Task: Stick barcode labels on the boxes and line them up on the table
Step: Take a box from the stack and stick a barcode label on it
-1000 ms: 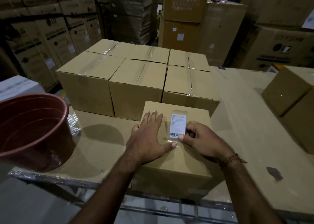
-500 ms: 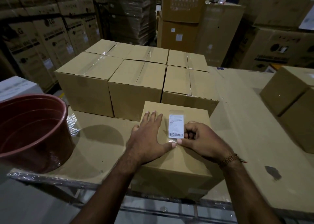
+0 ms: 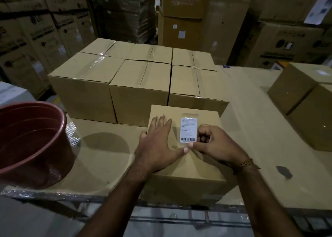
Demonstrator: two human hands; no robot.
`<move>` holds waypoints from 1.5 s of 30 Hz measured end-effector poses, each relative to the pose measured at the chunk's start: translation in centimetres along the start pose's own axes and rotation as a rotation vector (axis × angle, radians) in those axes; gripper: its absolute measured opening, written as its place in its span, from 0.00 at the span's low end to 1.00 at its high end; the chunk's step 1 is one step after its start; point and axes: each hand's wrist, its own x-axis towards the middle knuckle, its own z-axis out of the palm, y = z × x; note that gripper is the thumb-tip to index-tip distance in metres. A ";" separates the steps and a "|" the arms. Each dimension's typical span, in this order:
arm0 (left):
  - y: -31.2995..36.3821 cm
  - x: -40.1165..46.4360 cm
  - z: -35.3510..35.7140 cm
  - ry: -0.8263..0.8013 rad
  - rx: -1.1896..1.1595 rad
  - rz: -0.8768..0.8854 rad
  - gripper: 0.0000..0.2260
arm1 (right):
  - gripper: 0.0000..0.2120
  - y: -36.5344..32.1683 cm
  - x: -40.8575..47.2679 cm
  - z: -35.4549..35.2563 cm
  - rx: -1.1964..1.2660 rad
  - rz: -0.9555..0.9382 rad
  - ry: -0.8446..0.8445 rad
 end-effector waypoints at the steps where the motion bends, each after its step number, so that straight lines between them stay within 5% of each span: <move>1: 0.0 0.0 0.0 -0.001 0.002 -0.002 0.51 | 0.12 0.1 0.0 0.0 0.008 -0.010 0.004; 7: -0.1 0.0 0.1 -0.015 0.015 0.026 0.49 | 0.21 0.0 -0.2 -0.7 0.077 -0.032 -0.002; 13: -0.4 0.1 0.3 -0.018 0.040 0.063 0.47 | 0.09 0.6 -0.3 -0.4 0.087 -0.025 0.045; 35: 0.2 -0.4 0.3 -0.010 0.088 0.063 0.41 | 0.07 0.7 -0.5 -0.2 0.177 -0.082 0.110; 45: 0.6 -0.5 -0.8 -0.066 0.019 0.019 0.48 | 0.07 -0.6 -0.8 -0.5 0.401 -0.019 0.060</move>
